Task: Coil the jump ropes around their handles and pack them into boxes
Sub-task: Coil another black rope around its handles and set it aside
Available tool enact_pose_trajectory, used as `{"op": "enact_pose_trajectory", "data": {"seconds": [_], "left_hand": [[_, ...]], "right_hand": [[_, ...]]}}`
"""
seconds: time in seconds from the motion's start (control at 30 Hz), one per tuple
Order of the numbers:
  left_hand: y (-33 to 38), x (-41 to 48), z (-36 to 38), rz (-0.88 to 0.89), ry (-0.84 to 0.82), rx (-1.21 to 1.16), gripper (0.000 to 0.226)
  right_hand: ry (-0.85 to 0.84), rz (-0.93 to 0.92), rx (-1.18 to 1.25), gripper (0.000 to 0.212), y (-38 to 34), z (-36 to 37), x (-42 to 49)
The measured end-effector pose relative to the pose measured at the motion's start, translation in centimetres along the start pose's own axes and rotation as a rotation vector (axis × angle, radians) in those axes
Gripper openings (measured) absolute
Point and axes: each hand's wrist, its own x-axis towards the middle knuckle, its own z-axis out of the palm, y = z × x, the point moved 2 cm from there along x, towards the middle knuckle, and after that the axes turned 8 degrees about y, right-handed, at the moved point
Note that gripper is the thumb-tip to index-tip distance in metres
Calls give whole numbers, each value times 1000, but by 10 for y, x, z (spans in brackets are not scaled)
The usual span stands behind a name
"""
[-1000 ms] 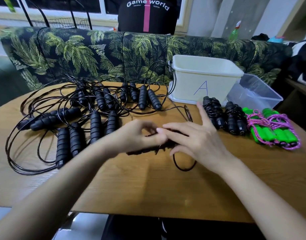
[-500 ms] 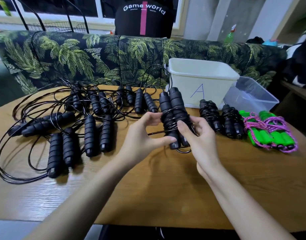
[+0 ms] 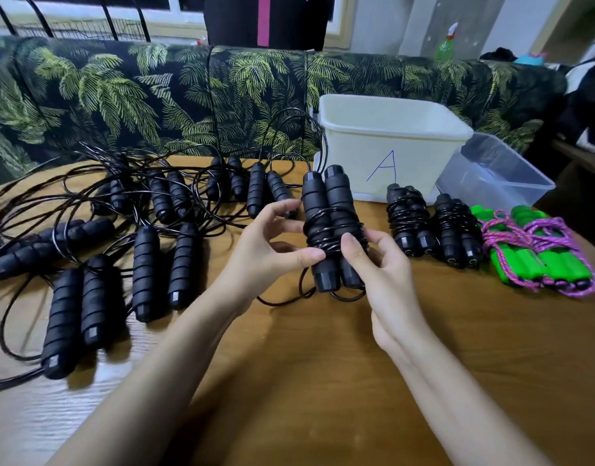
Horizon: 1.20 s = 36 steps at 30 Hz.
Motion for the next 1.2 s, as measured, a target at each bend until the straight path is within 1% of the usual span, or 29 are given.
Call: {"op": "enact_pose_trajectory", "data": {"seconds": [0.03,0.1,0.17,0.2,0.27,0.3,0.4,0.47,0.57,0.6,0.67,0.73,0.83,0.9,0.97,1.0,1.03,1.1,1.13,1.17,1.2], "left_hand": [[-1,4,0,-14,-27,1,82],[-2,7,0,-38,-73,-39,86],[-2,9,0,-38,-48,-61,85],[-3,9,0,-28,-20,-57,84],[-6,9,1,-6,21,-58,76],[-7,9,1,-4,32,-64,74],[-9,8,2,-12,50,-79,74],[-10,8,2,-1,63,-85,70],[-9,6,2,6,67,-89,65],[-10,5,2,4,70,-93,64],[-10,3,4,2,76,-86,66],[-8,0,7,1,80,-52,70],[-5,-7,13,19,43,-50,68],[-3,-12,20,37,-6,-7,69],[-1,-12,21,57,-93,68,73],[0,-11,16,46,-168,102,76],[1,-9,8,13,-268,119,84],[1,-9,-9,-52,-497,147,107],[0,-12,-12,-34,-597,203,111],[-4,-17,-9,27,-671,296,107],[-11,-23,-1,121,-696,393,97]], "right_hand": [[-18,7,5,48,1,1,2],[-56,15,-10,47,3,1,7],[-67,5,-85,44,9,2,14],[-58,-41,-177,44,12,3,17],[-31,-201,-390,48,18,5,21],[-27,-293,-451,50,19,7,20],[-70,-529,-595,50,18,12,16],[-116,-596,-738,54,17,14,12],[-261,-549,-943,63,9,12,5],[-326,-523,-1026,71,5,11,3],[-405,-516,-1212,94,-3,9,-3],[-410,-535,-1308,106,-6,9,-6],[-346,-518,-1286,108,-2,9,-12],[-289,-515,-1218,107,1,8,-16],[-262,-514,-1140,104,2,2,-19],[-267,-514,-1115,102,1,-2,-20],[-277,-513,-1109,101,-1,-8,-20],[-285,-531,-1119,98,-8,-22,-19],[-280,-534,-1122,98,-13,-30,-19],[-274,-524,-1120,98,-18,-37,-19],[-271,-510,-1114,98,-22,-43,-18]]}}
